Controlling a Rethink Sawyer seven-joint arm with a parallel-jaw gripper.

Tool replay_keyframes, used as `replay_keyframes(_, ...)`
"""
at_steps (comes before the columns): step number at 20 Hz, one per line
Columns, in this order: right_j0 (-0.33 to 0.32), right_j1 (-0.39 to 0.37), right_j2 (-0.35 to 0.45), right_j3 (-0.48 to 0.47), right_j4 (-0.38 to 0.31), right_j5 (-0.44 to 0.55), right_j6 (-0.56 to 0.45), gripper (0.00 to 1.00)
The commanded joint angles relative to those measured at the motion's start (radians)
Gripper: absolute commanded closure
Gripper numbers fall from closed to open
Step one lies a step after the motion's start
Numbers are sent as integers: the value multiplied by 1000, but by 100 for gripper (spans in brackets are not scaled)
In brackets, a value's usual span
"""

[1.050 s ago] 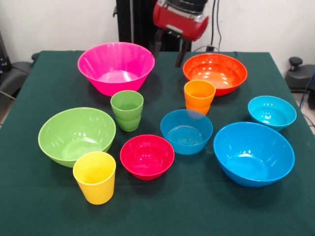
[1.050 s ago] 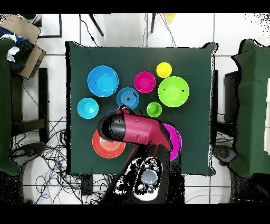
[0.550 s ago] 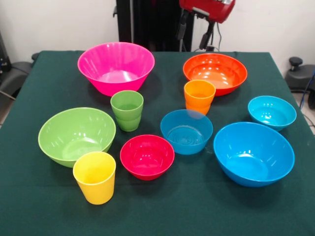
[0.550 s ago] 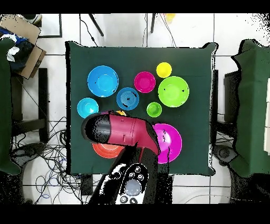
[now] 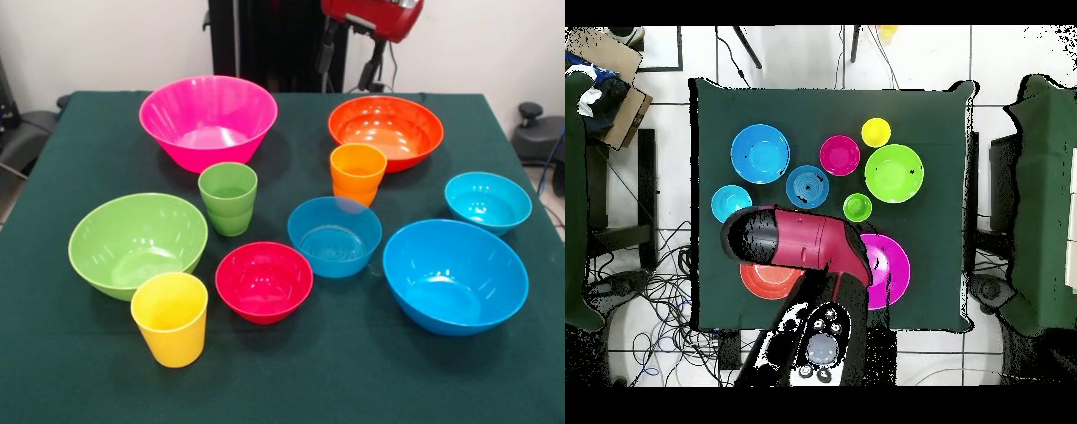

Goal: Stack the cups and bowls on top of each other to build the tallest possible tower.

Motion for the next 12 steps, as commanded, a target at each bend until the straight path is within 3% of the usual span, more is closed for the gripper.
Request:
replay_keyframes(1, -63, 76, 169, -74, -45, 19, -66, 0)
replay_keyframes(12, -169, 146, 295, -106, -110, -75, -158, 0)
